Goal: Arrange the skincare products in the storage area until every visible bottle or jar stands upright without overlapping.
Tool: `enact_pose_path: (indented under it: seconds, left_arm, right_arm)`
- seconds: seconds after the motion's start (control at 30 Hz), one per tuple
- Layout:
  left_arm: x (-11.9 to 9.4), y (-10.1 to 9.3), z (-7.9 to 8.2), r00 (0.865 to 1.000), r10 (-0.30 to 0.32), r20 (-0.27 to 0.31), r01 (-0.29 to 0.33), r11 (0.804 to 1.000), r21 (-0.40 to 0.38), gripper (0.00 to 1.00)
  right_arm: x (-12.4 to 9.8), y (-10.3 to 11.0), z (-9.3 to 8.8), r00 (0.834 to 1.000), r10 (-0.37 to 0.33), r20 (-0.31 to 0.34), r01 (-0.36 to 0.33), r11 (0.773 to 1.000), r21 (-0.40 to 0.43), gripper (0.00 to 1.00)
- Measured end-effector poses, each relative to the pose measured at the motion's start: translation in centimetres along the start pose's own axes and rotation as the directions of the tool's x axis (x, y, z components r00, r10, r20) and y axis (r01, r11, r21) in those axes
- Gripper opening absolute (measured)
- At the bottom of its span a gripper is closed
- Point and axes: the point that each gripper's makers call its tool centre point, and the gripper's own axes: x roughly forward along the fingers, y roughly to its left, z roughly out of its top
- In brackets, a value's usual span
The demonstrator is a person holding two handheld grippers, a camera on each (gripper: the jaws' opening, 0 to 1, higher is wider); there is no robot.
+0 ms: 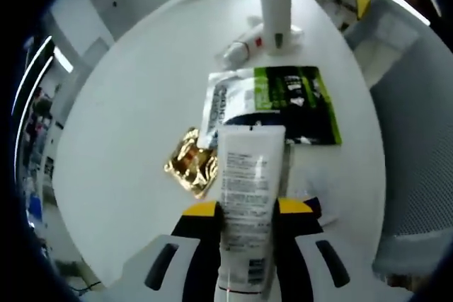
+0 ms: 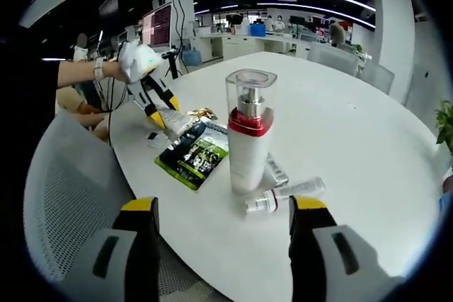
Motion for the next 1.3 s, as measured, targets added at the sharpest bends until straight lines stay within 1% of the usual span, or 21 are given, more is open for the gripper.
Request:
enact_pose_path:
  seconds: [0.07,0.23,0.3,0.33,0.4,0.43,0.57,0.6,0.67,0.73,0.8,0.83,0.87,0.9,0.93,1.0,1.17,1.3]
  left_arm:
    - [-0.7,0.2,-0.1,1.0,0.005,0.02,-0.005,1.0,-0.028,0.23]
    - [-2.2,1.1,0.0,0.995,0.062,0.081,-0.055,0.995,-0.078,0.23]
    - [-2.8,1.2,0.1,0.993,0.073,0.094,-0.064,0.993,-0.094,0.23]
    - [-3.2,1.3,0.3,0.99,0.091,0.111,-0.08,0.992,-0.102,0.23]
    - [-3.7,1.5,0.6,0.985,0.106,0.133,-0.09,0.988,-0.123,0.23]
    - [-4.0,1.6,0.9,0.981,0.116,0.155,-0.096,0.986,-0.136,0.23]
    - [-4.7,1.8,1.8,0.968,0.147,0.206,-0.111,0.978,-0.174,0.23]
    - [-4.8,1.7,2.0,0.965,0.149,0.214,-0.112,0.978,-0.177,0.23]
    - [-5.1,1.6,2.6,0.955,0.162,0.249,-0.112,0.973,-0.203,0.23]
    - [-5.4,1.5,3.2,0.947,0.164,0.278,-0.102,0.969,-0.226,0.23]
    - [-5.7,1.2,3.8,0.94,0.156,0.305,-0.08,0.966,-0.246,0.23]
    - [-5.8,1.0,4.2,0.935,0.155,0.319,-0.076,0.966,-0.245,0.23]
    - [-5.9,0.9,4.4,0.934,0.152,0.324,-0.073,0.967,-0.245,0.23]
    - [-6.0,0.7,4.9,0.928,0.154,0.339,-0.068,0.966,-0.251,0.23]
    - [-6.0,0.6,5.3,0.925,0.148,0.35,-0.06,0.966,-0.25,0.23]
    - [-6.2,0.2,6.1,0.914,0.149,0.378,-0.054,0.966,-0.252,0.23]
    - [-5.9,-0.9,7.7,0.905,0.129,0.406,-0.037,0.973,-0.226,0.23]
    - [-6.0,-1.7,9.1,0.891,0.119,0.438,-0.025,0.976,-0.216,0.23]
  right_arm:
    - [0.0,0.2,0.1,1.0,0.005,0.004,-0.005,1.0,0.002,0.75]
    - [0.0,0.5,0.3,1.0,0.009,0.015,-0.009,1.0,0.001,0.74]
    - [0.0,0.7,0.4,1.0,0.016,0.019,-0.016,1.0,0.0,0.74]
    - [0.0,0.9,0.5,0.999,0.022,0.026,-0.022,1.0,0.005,0.74]
    - [-0.1,1.0,0.7,0.999,0.026,0.035,-0.027,1.0,0.009,0.73]
    - [-0.1,1.0,0.8,0.999,0.026,0.038,-0.026,1.0,0.009,0.73]
    - [-0.2,1.3,1.1,0.998,0.028,0.05,-0.029,1.0,0.005,0.72]
    - [-0.2,1.4,1.2,0.998,0.028,0.053,-0.029,1.0,0.007,0.72]
    - [-0.2,1.6,1.4,0.998,0.029,0.063,-0.03,1.0,0.007,0.71]
    - [-0.2,1.8,1.5,0.997,0.031,0.069,-0.032,0.999,0.008,0.71]
    - [-0.3,2.0,1.6,0.997,0.032,0.074,-0.033,0.999,0.007,0.7]
    - [-0.3,2.1,1.7,0.997,0.031,0.075,-0.032,0.999,0.009,0.7]
    - [-0.3,2.1,1.8,0.997,0.031,0.076,-0.032,0.999,0.01,0.69]
    - [-0.3,2.3,1.9,0.996,0.038,0.08,-0.039,0.999,0.007,0.68]
    - [-0.3,2.5,2.1,0.996,0.044,0.084,-0.045,0.999,0.002,0.66]
    - [-0.3,2.8,2.5,0.995,0.047,0.092,-0.048,0.999,0.0,0.66]
    - [-0.1,3.6,3.3,0.992,0.064,0.111,-0.064,0.998,-0.008,0.61]
    - [0.0,4.2,4.3,0.989,0.067,0.132,-0.065,0.998,-0.022,0.55]
